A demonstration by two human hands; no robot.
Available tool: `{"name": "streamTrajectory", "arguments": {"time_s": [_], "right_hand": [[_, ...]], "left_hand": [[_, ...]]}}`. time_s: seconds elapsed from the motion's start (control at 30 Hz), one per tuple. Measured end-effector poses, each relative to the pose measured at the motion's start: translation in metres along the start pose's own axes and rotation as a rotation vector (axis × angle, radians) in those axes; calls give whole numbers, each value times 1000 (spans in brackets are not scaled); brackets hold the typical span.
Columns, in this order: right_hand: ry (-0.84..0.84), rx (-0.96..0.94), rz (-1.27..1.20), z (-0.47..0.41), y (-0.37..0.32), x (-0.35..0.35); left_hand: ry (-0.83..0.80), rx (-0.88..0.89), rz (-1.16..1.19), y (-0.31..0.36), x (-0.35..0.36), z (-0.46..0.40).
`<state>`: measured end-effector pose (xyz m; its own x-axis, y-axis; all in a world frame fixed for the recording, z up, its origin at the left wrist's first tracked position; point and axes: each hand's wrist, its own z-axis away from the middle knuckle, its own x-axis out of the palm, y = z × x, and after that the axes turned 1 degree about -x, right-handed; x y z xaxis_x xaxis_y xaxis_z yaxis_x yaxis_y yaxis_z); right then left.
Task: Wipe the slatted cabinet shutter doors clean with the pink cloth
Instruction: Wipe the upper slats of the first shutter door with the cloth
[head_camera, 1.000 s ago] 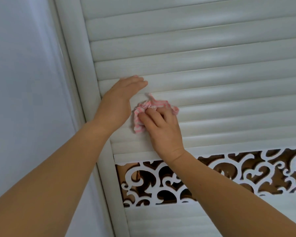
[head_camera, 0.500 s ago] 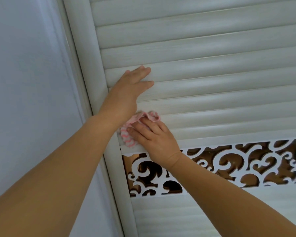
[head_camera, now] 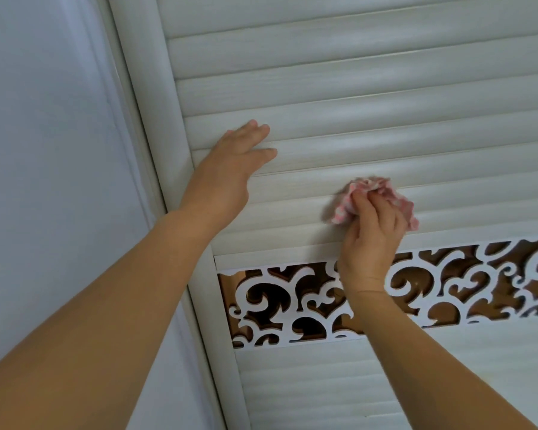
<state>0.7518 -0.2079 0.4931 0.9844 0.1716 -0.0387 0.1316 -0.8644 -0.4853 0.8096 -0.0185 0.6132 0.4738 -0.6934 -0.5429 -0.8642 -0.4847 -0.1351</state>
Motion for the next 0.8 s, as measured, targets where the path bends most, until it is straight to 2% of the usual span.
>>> {"name": "streamTrajectory", "arguments": {"time_s": [0.07, 0.13, 0.27, 0.43, 0.6, 0.7, 0.8], "right_hand": [[-48, -132, 45, 13, -18, 11], [-171, -321, 65, 33, -35, 22], [-392, -550, 102, 64, -53, 36], [-428, -750, 206, 55, -7, 16], [-377, -525, 188, 34, 49, -27], [-335, -285, 178, 12, 78, -51], [-234, 60, 155, -11, 99, -77]], "left_hand": [[-30, 43, -2, 4, 3, 4], [-57, 68, 9, 9, 9, 8], [-126, 99, 19, 16, 18, 12], [-118, 64, 27, 32, 30, 11], [-85, 94, -26, 47, 41, 5], [-62, 133, -48, 60, 51, -4], [-57, 130, -34, 77, 64, -14]]}}
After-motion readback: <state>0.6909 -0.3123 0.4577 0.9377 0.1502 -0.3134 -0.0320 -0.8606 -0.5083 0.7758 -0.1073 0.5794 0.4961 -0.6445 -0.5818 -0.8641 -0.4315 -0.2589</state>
